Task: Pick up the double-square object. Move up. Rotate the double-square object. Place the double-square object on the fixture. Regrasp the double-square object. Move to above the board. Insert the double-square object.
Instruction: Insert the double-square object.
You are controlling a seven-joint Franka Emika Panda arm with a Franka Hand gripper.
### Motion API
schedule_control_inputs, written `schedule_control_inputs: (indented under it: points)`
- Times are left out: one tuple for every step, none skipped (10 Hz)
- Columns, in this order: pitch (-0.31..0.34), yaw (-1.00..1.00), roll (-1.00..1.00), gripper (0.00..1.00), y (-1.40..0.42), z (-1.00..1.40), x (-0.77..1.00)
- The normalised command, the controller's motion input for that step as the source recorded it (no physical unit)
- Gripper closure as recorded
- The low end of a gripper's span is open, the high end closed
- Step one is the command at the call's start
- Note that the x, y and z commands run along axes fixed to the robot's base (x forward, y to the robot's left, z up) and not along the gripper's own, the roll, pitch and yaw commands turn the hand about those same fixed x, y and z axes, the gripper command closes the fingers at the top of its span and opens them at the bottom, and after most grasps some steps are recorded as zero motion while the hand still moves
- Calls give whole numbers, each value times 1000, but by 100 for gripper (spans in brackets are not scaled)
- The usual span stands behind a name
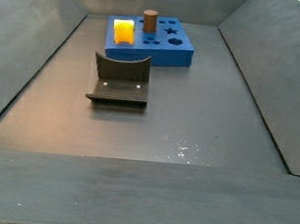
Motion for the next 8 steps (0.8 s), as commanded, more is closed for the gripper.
schedule_control_inputs:
  points:
    - [84,0,187,100,-20,-254,1000]
    - [144,-74,6,100,0,0,463]
    - [26,0,0,100,-43,-74,0]
    - [133,0,3,100,0,-6,320]
    - [451,0,31,100,0,-20,751]
    - [500,0,80,100,9,-131,691]
    - [500,0,54,100,0,-151,689]
    - [500,0,21,100,0,-140,703]
